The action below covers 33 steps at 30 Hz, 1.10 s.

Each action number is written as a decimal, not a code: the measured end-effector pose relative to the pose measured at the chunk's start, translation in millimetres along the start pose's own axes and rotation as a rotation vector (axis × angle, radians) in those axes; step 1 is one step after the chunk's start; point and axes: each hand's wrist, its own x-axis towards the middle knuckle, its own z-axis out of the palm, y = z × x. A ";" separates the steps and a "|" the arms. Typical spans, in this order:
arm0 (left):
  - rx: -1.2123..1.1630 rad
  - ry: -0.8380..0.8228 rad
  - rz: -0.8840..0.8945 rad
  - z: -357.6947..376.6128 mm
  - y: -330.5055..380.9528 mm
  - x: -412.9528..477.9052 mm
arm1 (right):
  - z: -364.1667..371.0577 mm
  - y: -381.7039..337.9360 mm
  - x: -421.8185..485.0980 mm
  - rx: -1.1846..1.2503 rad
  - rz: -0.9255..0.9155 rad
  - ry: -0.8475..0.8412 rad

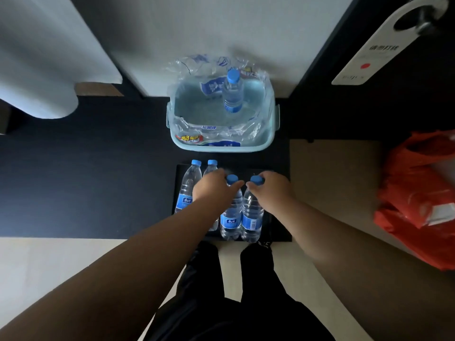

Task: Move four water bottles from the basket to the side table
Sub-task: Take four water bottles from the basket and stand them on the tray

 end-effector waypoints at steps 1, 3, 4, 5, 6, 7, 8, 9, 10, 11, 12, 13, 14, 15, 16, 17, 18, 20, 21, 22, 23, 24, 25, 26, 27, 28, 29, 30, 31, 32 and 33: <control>0.019 0.005 -0.005 3.8 0.1 4.4 | 2.0 2.7 5.1 0.008 0.006 0.001; 0.057 0.000 -0.016 12.8 0.4 12.7 | 6.7 8.4 14.0 0.030 0.026 0.008; 0.081 -0.007 -0.025 17.7 1.1 17.0 | 10.1 12.2 18.0 0.041 0.041 0.014; 0.104 -0.017 -0.035 22.6 2.3 22.3 | 14.3 16.0 22.5 0.049 0.059 0.025; 0.119 -0.026 -0.048 27.6 4.1 27.9 | 18.4 19.5 27.4 0.057 0.075 0.039; 0.130 -0.032 -0.061 33.3 5.8 32.8 | 22.1 23.2 32.4 0.075 0.095 0.047; 0.139 -0.033 -0.075 38.9 6.8 37.6 | 25.3 26.9 38.4 0.110 0.115 0.054; 0.148 -0.029 -0.084 42.8 7.3 42.6 | 27.8 29.3 44.6 0.153 0.136 0.058; 0.155 -0.026 -0.093 45.6 8.2 46.7 | 29.3 31.0 50.2 0.175 0.156 0.059; 0.164 -0.022 -0.101 48.4 8.9 50.9 | 30.2 32.4 54.4 0.175 0.165 0.060; 0.176 -0.020 -0.106 50.9 8.8 55.5 | 30.9 33.7 57.9 0.166 0.166 0.059; 0.187 -0.021 -0.108 53.6 8.1 59.9 | 32.3 34.8 61.2 0.160 0.164 0.054; 0.196 -0.025 -0.109 55.7 7.5 63.2 | 33.6 35.5 63.7 0.156 0.165 0.049; 0.202 -0.031 -0.110 57.2 6.8 66.0 | 34.8 35.9 66.4 0.148 0.167 0.040; 0.205 -0.035 -0.109 58.4 5.8 68.4 | 35.4 36.3 69.3 0.130 0.172 0.028; 0.213 -0.040 -0.106 59.2 4.6 70.3 | 36.0 36.9 71.7 0.104 0.174 0.009; 0.226 -0.048 -0.106 60.0 3.9 71.3 | 36.5 37.8 72.6 0.082 0.170 -0.018; 0.247 -0.068 -0.115 58.4 5.4 71.3 | 39.4 41.1 72.0 0.086 0.144 -0.068; 0.249 -0.084 -0.122 56.4 5.9 70.3 | 41.1 43.4 69.9 0.100 0.134 -0.085; 0.246 -0.106 -0.124 54.1 6.1 68.6 | 42.1 45.5 66.8 0.117 0.131 -0.093; 0.241 -0.128 -0.115 51.7 5.6 65.7 | 43.5 47.4 63.4 0.134 0.136 -0.092; 0.234 -0.148 -0.096 49.0 4.1 61.3 | 44.5 49.6 58.8 0.148 0.146 -0.087; 0.226 -0.160 -0.073 45.6 2.1 55.8 | 45.3 51.4 53.9 0.154 0.154 -0.080; 0.216 -0.164 -0.051 41.6 -1.0 49.7 | 45.1 53.4 48.5 0.150 0.162 -0.075; 0.209 -0.165 -0.032 37.3 -5.4 43.2 | 44.6 56.2 43.1 0.137 0.168 -0.076; 0.208 -0.164 -0.020 33.1 -11.4 36.7 | 44.0 59.4 37.4 0.112 0.172 -0.083; 0.210 -0.160 -0.019 28.1 -18.8 30.3 | 43.6 62.4 31.8 0.075 0.173 -0.095; 0.207 -0.153 -0.023 23.3 -27.8 24.5 | 43.0 65.3 26.1 0.029 0.175 -0.114; 0.203 -0.142 -0.029 18.6 -38.3 19.1 | 42.4 68.1 20.8 -0.018 0.179 -0.137; 0.208 -0.127 -0.030 14.3 -49.2 14.5 | 41.5 71.0 15.9 -0.062 0.180 -0.162; 0.221 -0.110 -0.025 10.6 -60.6 10.5 | 40.6 74.0 11.1 -0.100 0.178 -0.188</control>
